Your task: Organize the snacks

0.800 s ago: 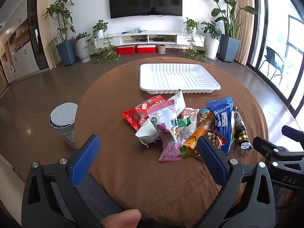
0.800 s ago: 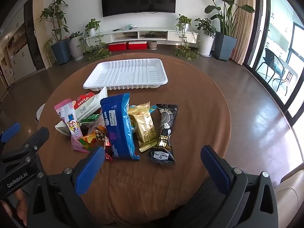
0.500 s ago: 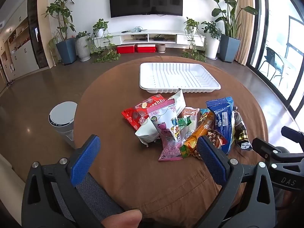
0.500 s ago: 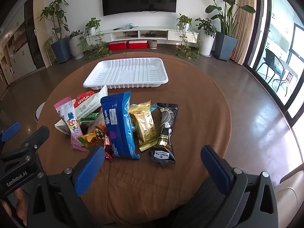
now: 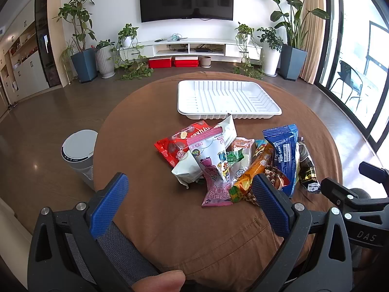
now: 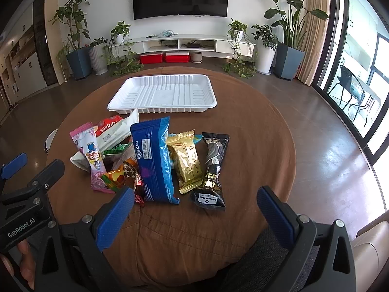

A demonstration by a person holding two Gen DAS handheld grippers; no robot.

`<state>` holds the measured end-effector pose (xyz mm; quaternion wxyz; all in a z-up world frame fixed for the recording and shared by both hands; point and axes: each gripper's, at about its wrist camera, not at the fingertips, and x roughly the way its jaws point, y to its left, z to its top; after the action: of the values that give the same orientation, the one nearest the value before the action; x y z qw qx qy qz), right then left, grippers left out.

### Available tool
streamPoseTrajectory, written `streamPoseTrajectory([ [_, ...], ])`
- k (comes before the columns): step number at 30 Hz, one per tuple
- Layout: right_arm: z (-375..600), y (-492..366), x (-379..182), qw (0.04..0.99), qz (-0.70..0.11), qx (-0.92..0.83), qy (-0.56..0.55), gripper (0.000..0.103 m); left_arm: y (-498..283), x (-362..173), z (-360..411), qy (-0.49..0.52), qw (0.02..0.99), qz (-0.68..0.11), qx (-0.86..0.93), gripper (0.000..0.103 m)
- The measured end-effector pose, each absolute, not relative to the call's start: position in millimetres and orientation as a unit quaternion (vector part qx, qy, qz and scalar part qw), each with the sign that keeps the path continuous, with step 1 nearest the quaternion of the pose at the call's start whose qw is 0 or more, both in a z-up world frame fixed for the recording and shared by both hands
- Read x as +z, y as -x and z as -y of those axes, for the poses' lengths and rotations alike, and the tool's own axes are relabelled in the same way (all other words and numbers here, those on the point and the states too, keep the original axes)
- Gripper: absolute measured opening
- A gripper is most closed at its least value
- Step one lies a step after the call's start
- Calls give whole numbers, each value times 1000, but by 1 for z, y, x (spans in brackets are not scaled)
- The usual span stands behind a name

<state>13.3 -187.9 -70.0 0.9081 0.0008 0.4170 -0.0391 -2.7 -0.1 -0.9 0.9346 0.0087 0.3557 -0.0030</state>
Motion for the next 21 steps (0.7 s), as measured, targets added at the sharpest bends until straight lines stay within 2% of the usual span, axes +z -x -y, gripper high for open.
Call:
streamPoseTrajectory([
  [21, 182, -14, -70, 908, -418, -39, 5, 103, 1, -1, 2, -7, 934, -357, -5, 103],
])
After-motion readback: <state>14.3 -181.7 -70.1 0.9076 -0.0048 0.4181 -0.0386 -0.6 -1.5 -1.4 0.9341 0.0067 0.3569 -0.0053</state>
